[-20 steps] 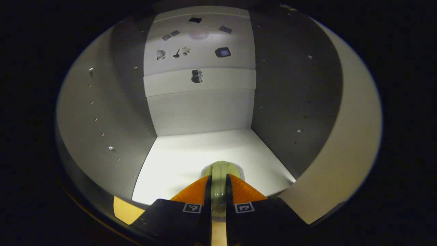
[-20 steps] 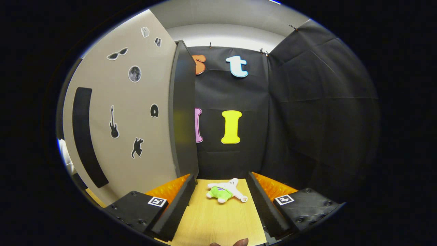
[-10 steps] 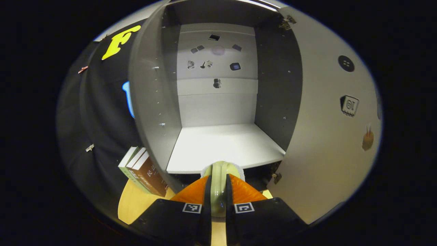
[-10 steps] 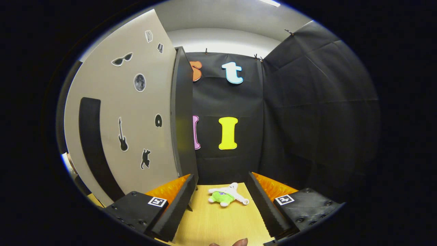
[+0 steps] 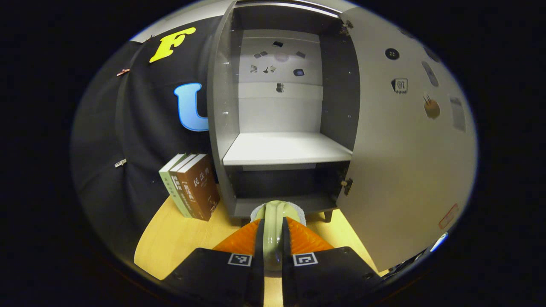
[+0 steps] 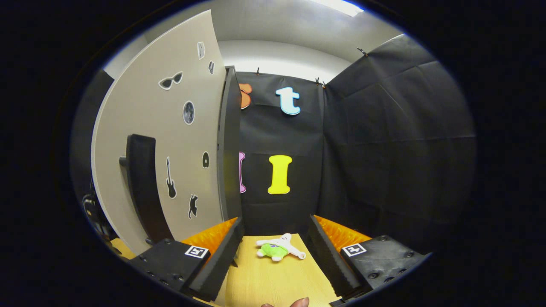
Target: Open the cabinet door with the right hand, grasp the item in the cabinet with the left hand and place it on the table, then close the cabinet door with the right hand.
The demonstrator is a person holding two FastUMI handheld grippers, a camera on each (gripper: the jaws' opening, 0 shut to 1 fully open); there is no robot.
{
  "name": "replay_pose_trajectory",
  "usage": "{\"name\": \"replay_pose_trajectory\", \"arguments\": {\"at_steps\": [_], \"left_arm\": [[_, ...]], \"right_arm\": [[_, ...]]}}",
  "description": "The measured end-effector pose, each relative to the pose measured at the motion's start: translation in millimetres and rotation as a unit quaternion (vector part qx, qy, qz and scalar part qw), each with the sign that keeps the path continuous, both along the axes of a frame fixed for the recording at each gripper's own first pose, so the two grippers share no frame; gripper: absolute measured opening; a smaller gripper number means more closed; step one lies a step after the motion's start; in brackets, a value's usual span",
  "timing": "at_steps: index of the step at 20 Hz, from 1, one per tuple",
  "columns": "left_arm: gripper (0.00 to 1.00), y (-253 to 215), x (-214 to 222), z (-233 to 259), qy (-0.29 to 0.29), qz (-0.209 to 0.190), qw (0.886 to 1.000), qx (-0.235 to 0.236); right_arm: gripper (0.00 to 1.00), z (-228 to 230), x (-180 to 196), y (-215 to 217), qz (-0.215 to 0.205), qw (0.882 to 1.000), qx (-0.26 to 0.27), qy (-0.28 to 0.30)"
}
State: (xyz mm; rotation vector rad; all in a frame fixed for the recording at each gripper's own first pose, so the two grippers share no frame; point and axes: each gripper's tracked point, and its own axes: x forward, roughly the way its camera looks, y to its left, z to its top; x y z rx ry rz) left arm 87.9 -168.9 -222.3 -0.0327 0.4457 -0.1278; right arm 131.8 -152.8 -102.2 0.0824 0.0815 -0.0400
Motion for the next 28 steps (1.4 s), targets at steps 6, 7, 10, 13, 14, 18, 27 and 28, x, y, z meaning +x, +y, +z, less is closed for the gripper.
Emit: {"name": "replay_pose_trajectory", "arguments": {"at_steps": [6, 7, 10, 13, 14, 18, 27, 28], "left_arm": [[0.20, -5, -31, -92, 0.022, 0.018, 0.999, 0.017], [0.20, -6, -34, -106, 0.025, 0.021, 0.999, 0.022], [0.20, -20, -42, -143, 0.038, 0.026, 0.998, 0.036], [0.20, -40, -52, -176, 0.050, 0.013, 0.998, 0.039], [0.19, -46, -56, -186, 0.054, 0.010, 0.998, 0.038], [0.19, -60, -63, -220, 0.067, 0.002, 0.996, 0.049], [0.22, -68, -67, -259, 0.074, -0.001, 0.996, 0.052], [0.22, -68, -67, -259, 0.073, 0.000, 0.996, 0.054]], "right_arm": [[0.97, 12, -5, 11, -0.008, 1.000, -0.009, -0.012], [0.97, 14, -5, 13, -0.008, 1.000, -0.013, -0.013], [0.97, 16, -6, 16, -0.007, 1.000, -0.011, -0.013], [0.97, 17, -7, 16, -0.003, 1.000, -0.010, -0.008], [0.98, 17, -6, 16, -0.003, 1.000, -0.010, -0.008], [0.97, 18, -7, 16, -0.001, 1.000, -0.014, -0.006], [0.97, 15, -6, 21, 0.007, 0.999, -0.032, 0.000], [0.97, 15, -6, 21, 0.006, 0.999, -0.035, 0.000]]}}
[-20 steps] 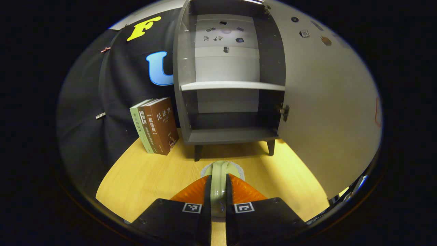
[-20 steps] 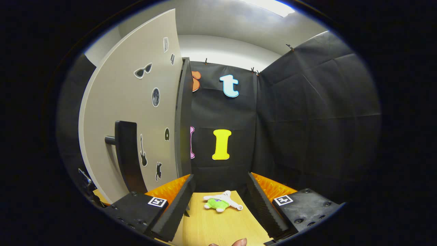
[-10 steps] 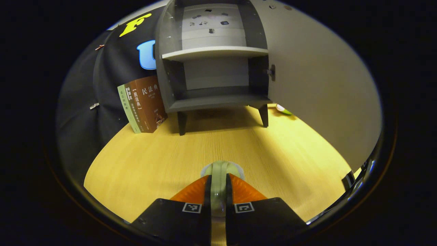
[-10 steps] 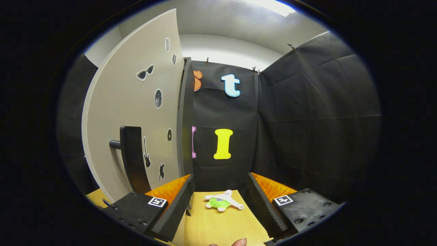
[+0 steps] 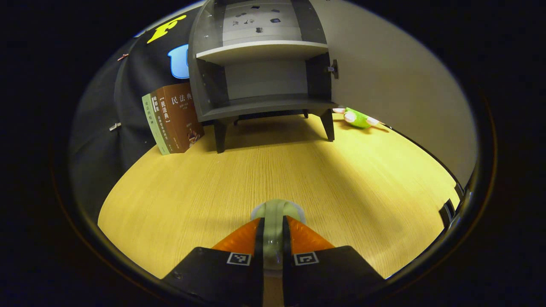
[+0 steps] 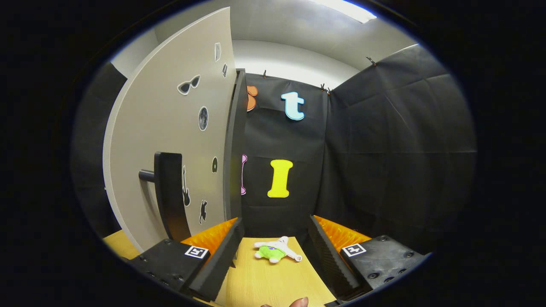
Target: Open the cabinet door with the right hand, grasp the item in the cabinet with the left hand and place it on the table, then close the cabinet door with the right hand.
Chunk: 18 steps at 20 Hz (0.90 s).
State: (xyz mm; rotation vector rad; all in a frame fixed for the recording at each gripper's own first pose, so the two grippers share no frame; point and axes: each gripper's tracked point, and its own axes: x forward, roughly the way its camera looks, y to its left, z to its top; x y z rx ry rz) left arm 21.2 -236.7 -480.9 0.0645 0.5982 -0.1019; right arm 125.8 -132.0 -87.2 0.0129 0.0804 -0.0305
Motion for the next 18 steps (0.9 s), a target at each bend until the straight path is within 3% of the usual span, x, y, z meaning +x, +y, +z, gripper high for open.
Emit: {"name": "replay_pose_trajectory", "arguments": {"at_steps": [3, 7, 11, 18], "left_arm": [[0.31, 0, -1, -2, 0.004, 0.003, 1.000, 0.002], [0.94, -6, 1, 14, -0.008, -0.009, 1.000, -0.012], [0.97, -9, 8, 50, -0.030, -0.016, 0.999, -0.033], [0.97, 15, 15, 156, -0.099, -0.028, 0.993, -0.064]], "right_arm": [[0.97, -1, -1, -1, -0.002, 1.000, 0.002, 0.002], [0.98, -1, -3, -5, -0.013, 1.000, 0.000, 0.004], [0.98, -5, -7, -10, -0.028, 0.999, 0.007, 0.015], [0.98, 4, -13, -6, -0.041, 0.999, 0.008, 0.010]]}}
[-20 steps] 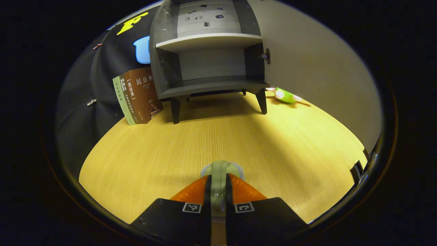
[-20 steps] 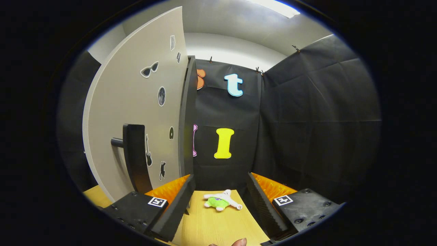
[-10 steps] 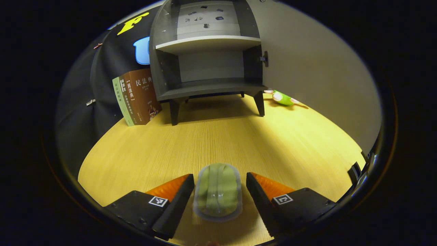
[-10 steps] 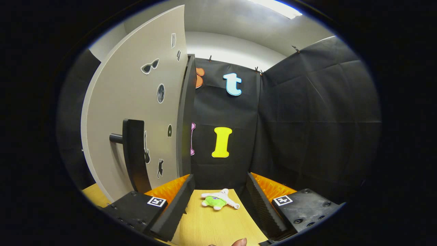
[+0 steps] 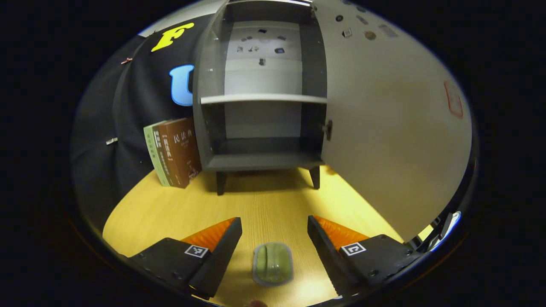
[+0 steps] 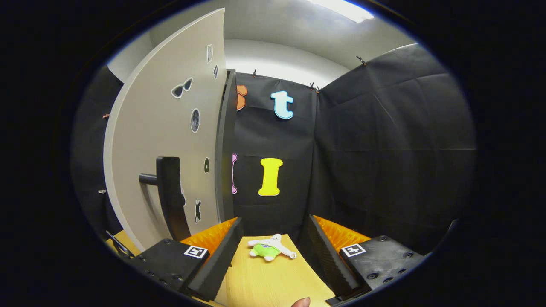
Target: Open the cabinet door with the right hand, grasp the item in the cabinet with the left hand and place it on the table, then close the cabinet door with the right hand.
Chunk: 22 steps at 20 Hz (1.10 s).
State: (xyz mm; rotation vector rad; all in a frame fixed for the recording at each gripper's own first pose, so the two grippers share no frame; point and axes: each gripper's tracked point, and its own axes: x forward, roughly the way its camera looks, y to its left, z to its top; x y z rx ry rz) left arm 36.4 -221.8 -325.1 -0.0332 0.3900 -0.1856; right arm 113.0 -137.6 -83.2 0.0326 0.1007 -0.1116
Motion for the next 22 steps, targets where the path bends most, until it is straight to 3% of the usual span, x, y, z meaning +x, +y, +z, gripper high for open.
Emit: {"name": "replay_pose_trajectory", "arguments": {"at_steps": [6, 13, 19, 22], "left_arm": [[0.97, 50, 1, 111, -0.048, 0.005, 0.998, -0.044], [0.94, 130, -3, 229, -0.113, 0.034, 0.993, -0.032], [0.93, 189, -17, 295, -0.163, 0.061, 0.984, -0.028], [0.93, 210, -28, 305, -0.168, 0.069, 0.983, -0.013]], "right_arm": [[0.98, 2, -7, 1, -0.007, 1.000, 0.013, 0.006], [0.98, 20, -23, 3, -0.011, 1.000, 0.004, -0.010], [0.98, 16, -31, 16, -0.010, 1.000, 0.009, 0.006], [0.95, 17, -34, 19, -0.019, 1.000, 0.005, 0.004]]}}
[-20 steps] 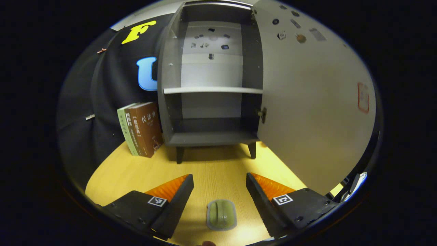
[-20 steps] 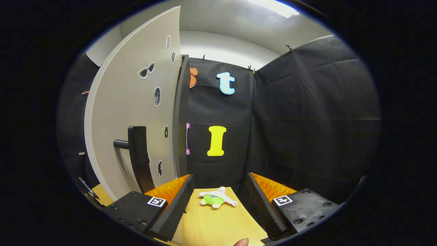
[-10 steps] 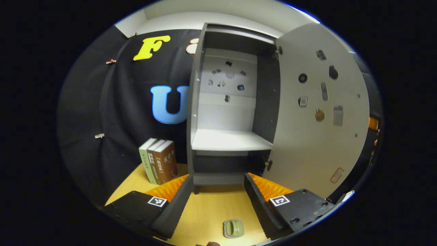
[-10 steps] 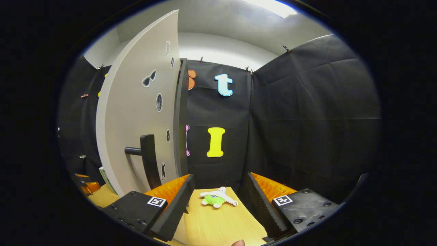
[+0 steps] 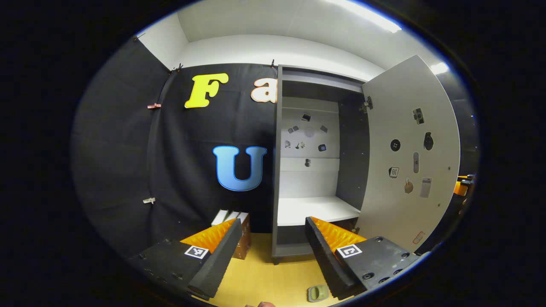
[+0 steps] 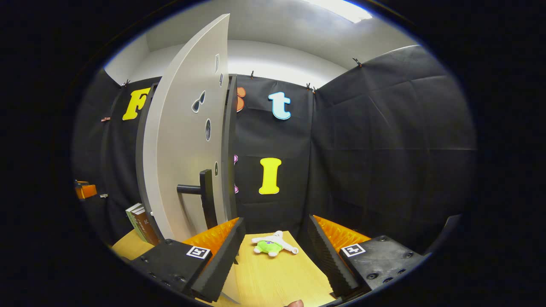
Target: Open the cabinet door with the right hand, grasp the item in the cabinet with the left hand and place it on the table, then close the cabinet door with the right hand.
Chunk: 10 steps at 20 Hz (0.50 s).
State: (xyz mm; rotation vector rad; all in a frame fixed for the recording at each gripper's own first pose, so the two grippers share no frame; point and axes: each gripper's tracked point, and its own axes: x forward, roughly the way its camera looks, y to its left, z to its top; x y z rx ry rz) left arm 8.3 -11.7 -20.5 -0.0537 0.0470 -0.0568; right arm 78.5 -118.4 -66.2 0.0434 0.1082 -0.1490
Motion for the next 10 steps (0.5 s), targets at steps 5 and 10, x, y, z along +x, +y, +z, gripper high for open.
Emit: {"name": "replay_pose_trajectory", "arguments": {"at_steps": [5, 10], "left_arm": [[0.93, 27, -16, 6, -0.002, 0.006, 1.000, 0.000], [0.94, 39, -20, 1, 0.008, 0.007, 1.000, -0.007]], "right_arm": [[0.95, -2, 3, 14, -0.001, 1.000, 0.025, 0.000], [0.95, 0, -6, 54, 0.021, 0.999, 0.028, -0.001]]}}
